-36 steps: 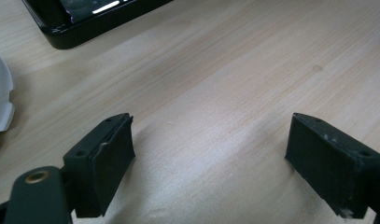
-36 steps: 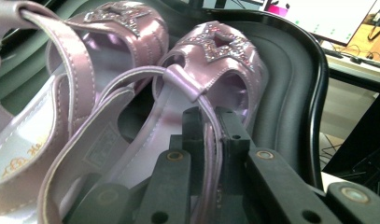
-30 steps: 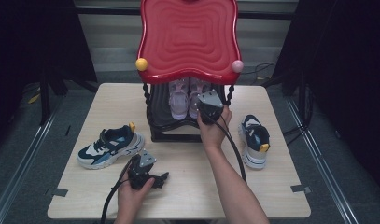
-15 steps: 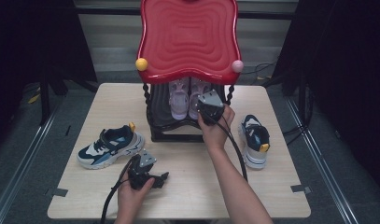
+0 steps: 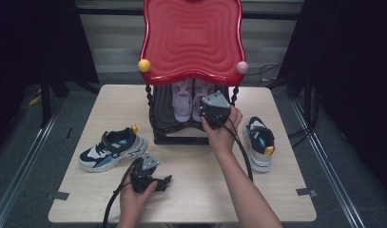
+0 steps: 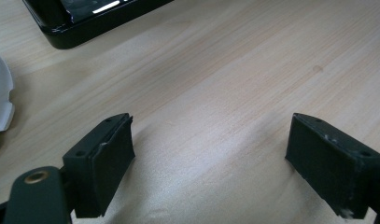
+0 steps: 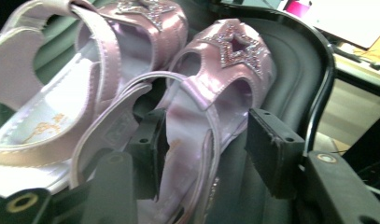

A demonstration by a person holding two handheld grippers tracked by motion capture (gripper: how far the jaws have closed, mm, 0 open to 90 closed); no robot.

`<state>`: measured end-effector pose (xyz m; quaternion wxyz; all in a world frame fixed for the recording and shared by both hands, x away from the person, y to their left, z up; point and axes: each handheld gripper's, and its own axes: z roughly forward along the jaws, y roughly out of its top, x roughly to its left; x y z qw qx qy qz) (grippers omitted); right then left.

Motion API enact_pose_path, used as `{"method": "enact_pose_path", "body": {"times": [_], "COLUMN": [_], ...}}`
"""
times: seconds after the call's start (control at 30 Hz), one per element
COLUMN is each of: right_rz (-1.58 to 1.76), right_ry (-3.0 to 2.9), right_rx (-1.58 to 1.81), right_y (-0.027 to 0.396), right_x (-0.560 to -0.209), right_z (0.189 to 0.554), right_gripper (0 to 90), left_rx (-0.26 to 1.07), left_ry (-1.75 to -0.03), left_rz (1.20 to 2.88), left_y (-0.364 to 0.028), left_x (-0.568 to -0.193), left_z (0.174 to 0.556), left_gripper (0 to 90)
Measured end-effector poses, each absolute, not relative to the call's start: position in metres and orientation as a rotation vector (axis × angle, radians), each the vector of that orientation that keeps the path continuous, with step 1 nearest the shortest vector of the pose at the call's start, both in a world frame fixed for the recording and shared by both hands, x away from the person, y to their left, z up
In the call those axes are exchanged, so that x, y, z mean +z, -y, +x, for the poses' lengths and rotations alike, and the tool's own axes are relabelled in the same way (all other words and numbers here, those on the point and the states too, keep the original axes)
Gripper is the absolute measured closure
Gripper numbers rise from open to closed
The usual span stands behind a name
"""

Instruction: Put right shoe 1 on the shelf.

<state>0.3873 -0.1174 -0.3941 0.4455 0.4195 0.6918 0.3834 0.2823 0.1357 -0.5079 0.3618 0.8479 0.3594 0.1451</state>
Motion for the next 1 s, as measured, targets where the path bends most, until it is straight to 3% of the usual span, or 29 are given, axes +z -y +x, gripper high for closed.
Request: {"method": "enact_pose_path", "body": {"times": [1.0], "right_rz": [1.007], "right_ry": [-1.662], "right_rx": [0.955], "right_y": [0.109], "right_x": [-0.382], "right_z": [0.358], "right_gripper": [47.4], "left_rx": [0.377], "left_ry": [-0.932], "left_rz": [2.189], "left_y": [-0.134], "left_x": [-0.508], "left_z": [0.283], "left_gripper": [13.4]}}
